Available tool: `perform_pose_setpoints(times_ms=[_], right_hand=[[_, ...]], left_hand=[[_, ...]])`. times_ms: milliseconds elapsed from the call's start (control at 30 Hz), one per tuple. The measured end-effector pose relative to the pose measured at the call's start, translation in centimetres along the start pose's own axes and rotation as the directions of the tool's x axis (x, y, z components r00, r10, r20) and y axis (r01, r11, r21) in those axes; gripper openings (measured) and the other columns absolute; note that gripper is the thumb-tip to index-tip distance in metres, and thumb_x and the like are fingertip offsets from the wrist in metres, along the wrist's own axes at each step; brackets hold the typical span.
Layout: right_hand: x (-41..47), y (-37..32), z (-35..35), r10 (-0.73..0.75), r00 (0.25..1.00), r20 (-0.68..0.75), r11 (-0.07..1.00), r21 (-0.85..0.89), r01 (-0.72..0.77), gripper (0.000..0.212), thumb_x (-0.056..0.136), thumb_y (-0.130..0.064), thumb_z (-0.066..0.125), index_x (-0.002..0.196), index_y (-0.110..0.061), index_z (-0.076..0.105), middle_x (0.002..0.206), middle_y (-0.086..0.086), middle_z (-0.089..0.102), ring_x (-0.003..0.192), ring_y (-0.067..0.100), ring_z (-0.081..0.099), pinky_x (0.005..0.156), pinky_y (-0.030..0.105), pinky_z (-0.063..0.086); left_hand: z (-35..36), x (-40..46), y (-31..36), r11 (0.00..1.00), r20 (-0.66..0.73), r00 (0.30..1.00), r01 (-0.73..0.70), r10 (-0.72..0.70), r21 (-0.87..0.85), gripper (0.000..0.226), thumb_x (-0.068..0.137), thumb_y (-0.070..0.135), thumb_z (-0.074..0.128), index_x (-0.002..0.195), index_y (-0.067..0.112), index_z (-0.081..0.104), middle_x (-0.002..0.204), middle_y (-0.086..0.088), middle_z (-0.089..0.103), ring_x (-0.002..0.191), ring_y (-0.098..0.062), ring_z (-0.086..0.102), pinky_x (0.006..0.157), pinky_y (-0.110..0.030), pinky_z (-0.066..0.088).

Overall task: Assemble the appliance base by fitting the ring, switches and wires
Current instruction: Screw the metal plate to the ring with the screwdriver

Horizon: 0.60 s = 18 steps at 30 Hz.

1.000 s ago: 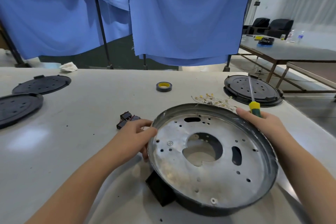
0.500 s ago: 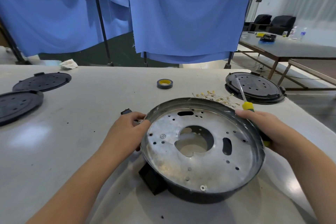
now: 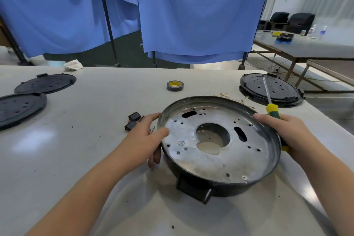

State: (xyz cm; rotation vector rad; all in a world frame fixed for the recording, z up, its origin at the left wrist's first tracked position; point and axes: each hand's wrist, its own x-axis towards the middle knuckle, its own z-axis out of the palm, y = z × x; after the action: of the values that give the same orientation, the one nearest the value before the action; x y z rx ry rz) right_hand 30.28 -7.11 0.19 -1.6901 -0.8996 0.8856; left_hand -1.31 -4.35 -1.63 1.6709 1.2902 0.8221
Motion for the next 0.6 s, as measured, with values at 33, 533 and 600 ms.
perform_pose_setpoints(times_ms=[33, 533, 600], right_hand=[[0.1, 0.1, -0.1, 0.009, 1.000, 0.007, 1.000, 0.019, -0.009, 0.034, 0.075, -0.031, 0.078, 0.092, -0.003, 0.069, 0.079, 0.017, 0.069, 0.063, 0.025, 0.060, 0.062, 0.033, 0.049], [0.3, 0.6, -0.2, -0.003, 0.999, 0.040, 0.999, 0.046, 0.002, 0.035, 0.076, -0.036, 0.074, 0.092, -0.005, 0.069, 0.069, 0.010, 0.071, 0.048, 0.016, 0.063, 0.049, 0.027, 0.048], [0.3, 0.6, -0.2, -0.002, 0.999, 0.048, 0.998, 0.057, -0.001, 0.035, 0.077, -0.036, 0.074, 0.091, -0.005, 0.069, 0.068, 0.009, 0.071, 0.047, 0.016, 0.063, 0.047, 0.026, 0.048]], left_hand=[[0.0, 0.1, 0.0, 1.000, 0.003, 1.000, -0.001, 0.001, -0.022, 0.031, 0.096, 0.031, 0.049, 0.127, 0.027, 0.047, 0.046, -0.011, 0.059, 0.038, -0.025, 0.053, 0.039, -0.023, 0.041], [-3.2, 1.2, -2.0, 0.827, -0.138, 0.987, 0.142, -0.079, 0.543, 0.011, 0.078, 0.033, 0.073, 0.075, 0.024, 0.066, 0.076, 0.006, 0.065, 0.068, -0.010, 0.060, 0.058, -0.023, 0.042], [-3.1, 1.2, -2.0, 0.825, -0.144, 0.986, 0.153, -0.089, 0.544, 0.014, 0.074, 0.034, 0.076, 0.076, 0.025, 0.064, 0.079, 0.008, 0.064, 0.069, -0.008, 0.058, 0.056, -0.023, 0.040]])
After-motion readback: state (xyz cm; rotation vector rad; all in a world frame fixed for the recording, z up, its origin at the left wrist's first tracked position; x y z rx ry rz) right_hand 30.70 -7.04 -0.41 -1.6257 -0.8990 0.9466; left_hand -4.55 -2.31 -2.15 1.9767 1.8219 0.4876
